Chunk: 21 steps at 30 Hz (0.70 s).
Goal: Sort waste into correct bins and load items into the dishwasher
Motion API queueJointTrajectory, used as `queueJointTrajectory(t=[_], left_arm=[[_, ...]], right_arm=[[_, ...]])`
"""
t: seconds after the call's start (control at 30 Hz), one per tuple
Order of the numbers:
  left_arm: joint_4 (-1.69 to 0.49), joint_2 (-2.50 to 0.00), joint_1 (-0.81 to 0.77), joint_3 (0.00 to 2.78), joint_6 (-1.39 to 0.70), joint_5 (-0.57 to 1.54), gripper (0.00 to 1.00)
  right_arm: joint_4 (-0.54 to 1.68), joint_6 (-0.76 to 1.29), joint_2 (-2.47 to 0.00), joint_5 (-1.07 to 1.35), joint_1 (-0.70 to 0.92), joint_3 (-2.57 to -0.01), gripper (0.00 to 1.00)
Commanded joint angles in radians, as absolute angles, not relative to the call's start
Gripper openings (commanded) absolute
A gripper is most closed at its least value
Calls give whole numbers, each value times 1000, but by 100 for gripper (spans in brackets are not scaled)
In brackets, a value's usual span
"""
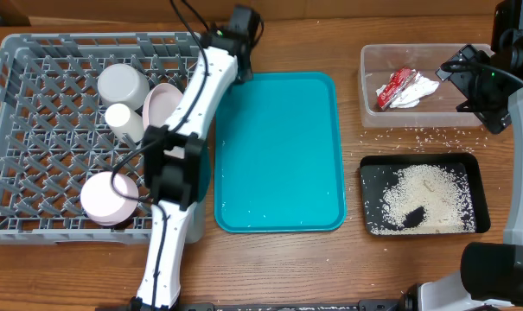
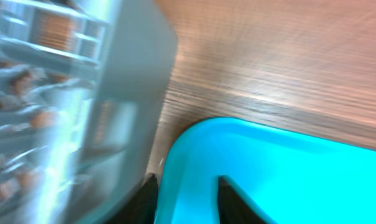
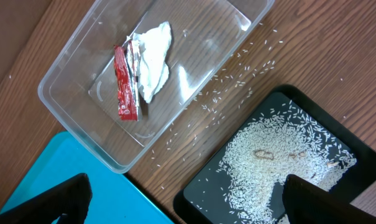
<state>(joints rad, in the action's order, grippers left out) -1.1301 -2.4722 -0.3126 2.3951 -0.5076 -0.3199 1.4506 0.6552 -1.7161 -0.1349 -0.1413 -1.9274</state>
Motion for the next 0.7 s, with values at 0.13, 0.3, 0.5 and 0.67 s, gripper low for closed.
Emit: queueJointTrajectory(t=[0.13, 0.3, 0.5, 0.67], left_arm=[[-1274, -2094, -320, 2407, -516, -198, 100], [-1459, -1920, -320, 2407, -523, -88, 100], [-1690, -1748, -344, 2405, -521, -42, 100], [-1690, -1609, -398, 2347, -461, 12, 100]], right_arm=[[1445, 661, -1716, -145, -138, -1929, 100], [1445, 661, -1716, -145, -138, -1929, 100], [1445, 661, -1716, -145, -138, -1929, 100], [1445, 661, -1715, -145, -138, -1929, 100]])
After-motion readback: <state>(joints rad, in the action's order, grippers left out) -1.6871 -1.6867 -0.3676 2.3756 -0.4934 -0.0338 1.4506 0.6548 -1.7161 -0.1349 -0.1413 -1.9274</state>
